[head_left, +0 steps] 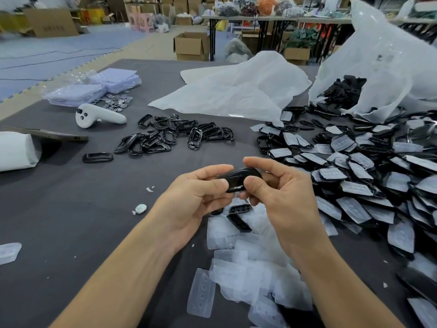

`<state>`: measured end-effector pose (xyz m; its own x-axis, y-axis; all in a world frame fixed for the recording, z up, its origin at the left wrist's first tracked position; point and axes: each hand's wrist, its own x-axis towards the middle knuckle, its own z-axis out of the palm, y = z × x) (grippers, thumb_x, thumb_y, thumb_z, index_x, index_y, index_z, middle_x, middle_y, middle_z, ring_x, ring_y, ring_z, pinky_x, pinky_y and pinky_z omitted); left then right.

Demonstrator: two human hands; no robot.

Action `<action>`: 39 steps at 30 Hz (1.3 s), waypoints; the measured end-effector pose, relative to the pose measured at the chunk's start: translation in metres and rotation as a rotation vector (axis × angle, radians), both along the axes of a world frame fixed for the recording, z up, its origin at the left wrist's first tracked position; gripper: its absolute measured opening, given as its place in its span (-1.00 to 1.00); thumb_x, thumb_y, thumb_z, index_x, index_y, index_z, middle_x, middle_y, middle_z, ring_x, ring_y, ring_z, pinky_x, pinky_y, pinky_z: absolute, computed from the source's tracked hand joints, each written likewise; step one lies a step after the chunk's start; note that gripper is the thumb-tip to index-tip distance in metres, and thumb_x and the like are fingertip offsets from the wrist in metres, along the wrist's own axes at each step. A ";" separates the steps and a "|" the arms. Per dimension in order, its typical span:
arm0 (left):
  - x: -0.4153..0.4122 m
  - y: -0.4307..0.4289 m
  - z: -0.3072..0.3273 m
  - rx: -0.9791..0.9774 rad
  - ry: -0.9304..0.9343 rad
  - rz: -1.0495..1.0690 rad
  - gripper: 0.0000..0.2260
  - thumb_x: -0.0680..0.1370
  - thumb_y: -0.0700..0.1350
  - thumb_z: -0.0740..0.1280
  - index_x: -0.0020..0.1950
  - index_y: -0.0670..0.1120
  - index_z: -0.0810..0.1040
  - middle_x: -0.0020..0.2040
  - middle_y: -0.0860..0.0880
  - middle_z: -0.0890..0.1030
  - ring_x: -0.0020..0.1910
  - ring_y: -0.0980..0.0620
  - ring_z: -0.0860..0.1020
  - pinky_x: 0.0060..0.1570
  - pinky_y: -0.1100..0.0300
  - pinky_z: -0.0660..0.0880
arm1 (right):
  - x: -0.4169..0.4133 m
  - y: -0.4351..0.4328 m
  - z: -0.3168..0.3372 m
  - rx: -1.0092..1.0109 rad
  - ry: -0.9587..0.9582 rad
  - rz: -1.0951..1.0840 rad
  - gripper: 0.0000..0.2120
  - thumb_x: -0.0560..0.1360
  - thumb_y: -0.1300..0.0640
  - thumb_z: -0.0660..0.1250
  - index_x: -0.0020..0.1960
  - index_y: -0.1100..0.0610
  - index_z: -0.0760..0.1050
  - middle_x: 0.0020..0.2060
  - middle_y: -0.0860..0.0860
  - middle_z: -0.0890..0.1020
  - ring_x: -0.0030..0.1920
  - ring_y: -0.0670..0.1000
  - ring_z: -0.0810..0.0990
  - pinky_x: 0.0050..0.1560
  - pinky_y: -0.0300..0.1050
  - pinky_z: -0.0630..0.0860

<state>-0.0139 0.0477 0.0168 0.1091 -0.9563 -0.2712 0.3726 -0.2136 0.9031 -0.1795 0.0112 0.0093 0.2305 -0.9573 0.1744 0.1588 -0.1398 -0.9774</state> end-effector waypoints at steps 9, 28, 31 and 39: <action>0.002 0.002 0.001 0.075 -0.273 0.046 -0.79 0.45 -0.43 0.43 -0.18 -0.14 0.75 -0.28 -0.15 0.69 -0.37 0.00 0.64 -0.30 0.25 0.61 | 0.007 0.004 -0.005 -0.017 0.174 -0.014 -0.75 0.58 0.29 0.39 0.06 -0.04 0.69 -0.29 0.04 0.74 -0.31 0.05 0.73 -0.29 -0.16 0.60; 0.015 0.002 0.005 -0.056 0.199 -0.016 -0.64 0.16 -0.40 0.50 -0.10 -0.11 0.71 -0.32 -0.13 0.71 -0.46 -0.01 0.68 -0.41 0.21 0.63 | 0.003 0.009 0.012 0.056 -0.040 0.093 -0.78 0.55 0.40 0.40 0.08 0.13 0.67 -0.32 0.19 0.71 -0.35 0.06 0.68 -0.31 -0.17 0.62; 0.020 0.002 0.004 -0.115 0.114 -0.010 -0.64 0.19 -0.46 0.47 -0.23 -0.02 0.77 -0.27 -0.14 0.71 -0.45 -0.01 0.67 -0.39 0.23 0.63 | 0.003 0.010 0.014 0.054 -0.003 0.144 -0.79 0.53 0.43 0.40 0.02 0.17 0.66 -0.34 0.16 0.70 -0.38 0.04 0.65 -0.33 -0.18 0.59; 0.004 -0.001 -0.005 -0.196 -0.085 0.032 -0.67 0.27 -0.36 0.58 -0.06 -0.04 0.78 -0.37 -0.02 0.60 -0.35 0.03 0.65 -0.27 0.27 0.61 | 0.000 0.005 0.010 0.277 -0.086 0.053 -0.83 0.51 0.44 0.37 -0.09 0.23 0.67 -0.33 0.17 0.63 -0.41 0.04 0.54 -0.40 -0.22 0.45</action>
